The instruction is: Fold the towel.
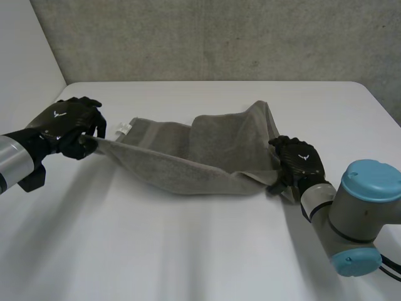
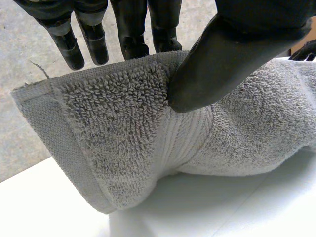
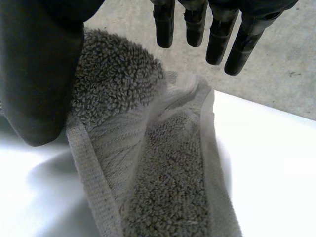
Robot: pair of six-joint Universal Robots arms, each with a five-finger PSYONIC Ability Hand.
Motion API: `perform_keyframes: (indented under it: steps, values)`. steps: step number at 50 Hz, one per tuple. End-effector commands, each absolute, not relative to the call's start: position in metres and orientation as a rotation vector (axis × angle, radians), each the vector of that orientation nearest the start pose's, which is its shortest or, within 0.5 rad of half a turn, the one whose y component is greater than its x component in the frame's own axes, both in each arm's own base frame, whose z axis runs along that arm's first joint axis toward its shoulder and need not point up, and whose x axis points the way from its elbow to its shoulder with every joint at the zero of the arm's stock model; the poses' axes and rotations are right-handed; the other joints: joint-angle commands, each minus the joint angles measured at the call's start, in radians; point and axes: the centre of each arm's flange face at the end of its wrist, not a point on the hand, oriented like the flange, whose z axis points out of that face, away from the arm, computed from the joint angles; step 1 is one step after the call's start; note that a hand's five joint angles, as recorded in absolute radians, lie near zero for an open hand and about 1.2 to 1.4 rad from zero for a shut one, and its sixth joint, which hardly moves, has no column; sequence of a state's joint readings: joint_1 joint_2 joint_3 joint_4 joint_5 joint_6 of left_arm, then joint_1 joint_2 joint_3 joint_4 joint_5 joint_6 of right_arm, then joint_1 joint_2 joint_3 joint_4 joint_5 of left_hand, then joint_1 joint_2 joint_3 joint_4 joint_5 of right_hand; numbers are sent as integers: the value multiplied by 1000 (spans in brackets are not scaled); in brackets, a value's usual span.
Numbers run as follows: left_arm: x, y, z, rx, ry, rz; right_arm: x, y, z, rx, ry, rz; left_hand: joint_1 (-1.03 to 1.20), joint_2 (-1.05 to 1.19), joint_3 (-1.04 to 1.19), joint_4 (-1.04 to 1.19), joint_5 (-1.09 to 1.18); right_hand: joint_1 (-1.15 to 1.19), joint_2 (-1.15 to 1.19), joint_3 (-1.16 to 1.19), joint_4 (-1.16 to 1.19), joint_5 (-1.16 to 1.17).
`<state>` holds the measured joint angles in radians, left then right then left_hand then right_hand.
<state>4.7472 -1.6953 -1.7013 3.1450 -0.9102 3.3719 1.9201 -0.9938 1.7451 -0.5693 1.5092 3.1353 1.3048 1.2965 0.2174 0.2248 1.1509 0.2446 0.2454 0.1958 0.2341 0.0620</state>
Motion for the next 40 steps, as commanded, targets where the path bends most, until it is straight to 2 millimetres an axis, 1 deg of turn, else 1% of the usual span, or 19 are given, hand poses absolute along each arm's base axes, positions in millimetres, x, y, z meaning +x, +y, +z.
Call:
perform_keyframes:
  steps: [1,5,9,17,18,19,21,28,33,35,36,38,39,40]
  values:
    - [-174,-294,235,946,2588,-2148,241,-298,118,-430,2184,-1833,91,100,-43,-50,71,66,66,-21,-60,74]
    - [-173,-294,233,941,2590,-2146,238,-298,118,-433,2184,-1824,91,100,-43,-50,71,87,86,-21,-60,95]
    - [-172,-295,232,933,2593,-2142,233,-301,120,-433,2184,-1825,91,100,-43,-50,71,163,162,-21,-60,171]
    - [-169,-296,229,918,2602,-2132,225,-302,121,-444,2185,-1810,91,100,-43,-50,71,178,177,-21,-60,186]
    - [-168,-296,228,910,2606,-2128,222,-302,121,-437,2189,-1807,91,100,-43,-50,71,236,235,-21,-60,244]
    - [-168,-296,228,910,2606,-2128,222,-302,121,-437,2189,-1807,91,100,-43,-50,71,237,236,-21,-60,245]
    - [-165,-297,227,897,2609,-2124,216,-302,119,-437,2195,-1790,91,100,-43,-50,71,313,312,-21,-60,321]
    - [-166,-297,227,898,2605,-2127,219,-294,112,-474,2190,-1728,91,100,-43,-50,71,348,347,-21,-60,356]
    - [-166,-297,227,898,2605,-2127,222,-291,110,-484,2190,-1710,91,100,-43,-50,71,428,427,-21,-60,436]
    - [-166,-297,227,898,2605,-2127,222,-291,109,-485,2190,-1708,91,100,-43,-50,71,565,564,-21,-60,573]
    - [-166,-297,227,898,2605,-2127,222,-291,109,-485,2190,-1708,91,100,-43,-50,71,566,565,-21,-60,574]
    - [-165,-297,225,895,2611,-2122,221,-292,110,-482,2188,-1711,91,100,-43,-50,71,852,851,-21,-60,860]
    - [-165,-297,225,895,2611,-2122,221,-292,111,-482,2188,-1712,91,100,-43,-50,71,853,852,-21,-60,861]
    - [-165,-296,225,889,2614,-2118,219,-293,114,-476,2184,-1725,91,100,-43,-50,71,996,995,-21,-60,1004]
